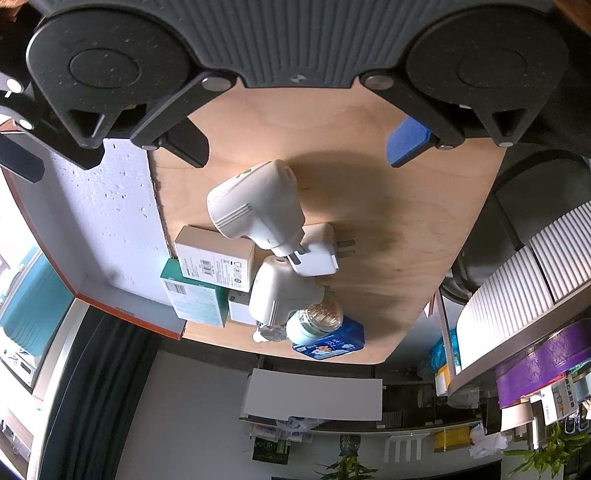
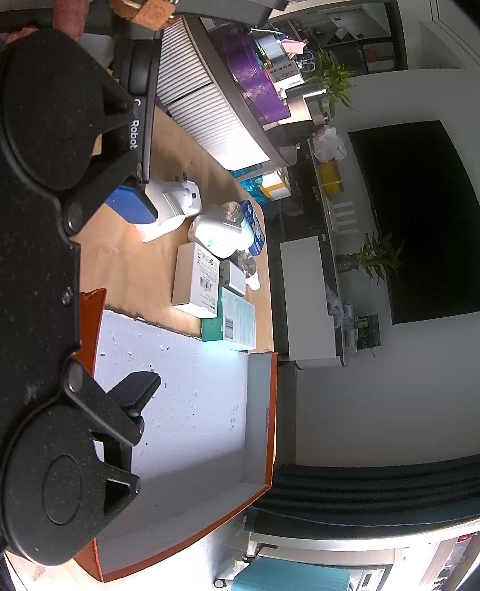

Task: Organize rigid objects

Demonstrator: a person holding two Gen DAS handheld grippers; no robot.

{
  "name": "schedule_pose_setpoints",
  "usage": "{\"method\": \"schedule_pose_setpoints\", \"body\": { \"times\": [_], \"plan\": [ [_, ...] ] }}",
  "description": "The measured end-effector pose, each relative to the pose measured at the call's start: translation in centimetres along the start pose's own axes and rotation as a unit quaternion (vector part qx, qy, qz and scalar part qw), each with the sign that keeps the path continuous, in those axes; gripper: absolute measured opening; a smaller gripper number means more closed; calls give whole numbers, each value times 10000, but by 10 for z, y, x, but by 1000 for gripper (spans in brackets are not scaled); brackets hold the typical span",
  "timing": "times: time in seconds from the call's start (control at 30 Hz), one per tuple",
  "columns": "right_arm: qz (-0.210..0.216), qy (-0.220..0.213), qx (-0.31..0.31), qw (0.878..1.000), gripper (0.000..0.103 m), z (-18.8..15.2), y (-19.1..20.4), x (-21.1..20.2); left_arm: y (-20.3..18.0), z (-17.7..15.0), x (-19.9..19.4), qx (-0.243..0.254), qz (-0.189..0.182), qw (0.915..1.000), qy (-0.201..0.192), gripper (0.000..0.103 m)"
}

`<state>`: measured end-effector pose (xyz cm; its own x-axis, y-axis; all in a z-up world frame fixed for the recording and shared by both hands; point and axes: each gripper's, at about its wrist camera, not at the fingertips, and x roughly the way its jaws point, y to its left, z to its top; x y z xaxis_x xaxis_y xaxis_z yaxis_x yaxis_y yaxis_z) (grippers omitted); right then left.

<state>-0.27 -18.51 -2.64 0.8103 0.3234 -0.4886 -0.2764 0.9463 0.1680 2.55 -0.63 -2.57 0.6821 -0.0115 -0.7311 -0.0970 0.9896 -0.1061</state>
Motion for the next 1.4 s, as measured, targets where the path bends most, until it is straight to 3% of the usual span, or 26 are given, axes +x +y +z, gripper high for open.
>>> {"method": "schedule_pose_setpoints", "body": {
  "times": [1.4],
  "plan": [
    [-104, 91, 31, 9999, 102, -2, -4, 17, -5, 9, 32, 68, -68, 9999, -38, 103]
  ]
}}
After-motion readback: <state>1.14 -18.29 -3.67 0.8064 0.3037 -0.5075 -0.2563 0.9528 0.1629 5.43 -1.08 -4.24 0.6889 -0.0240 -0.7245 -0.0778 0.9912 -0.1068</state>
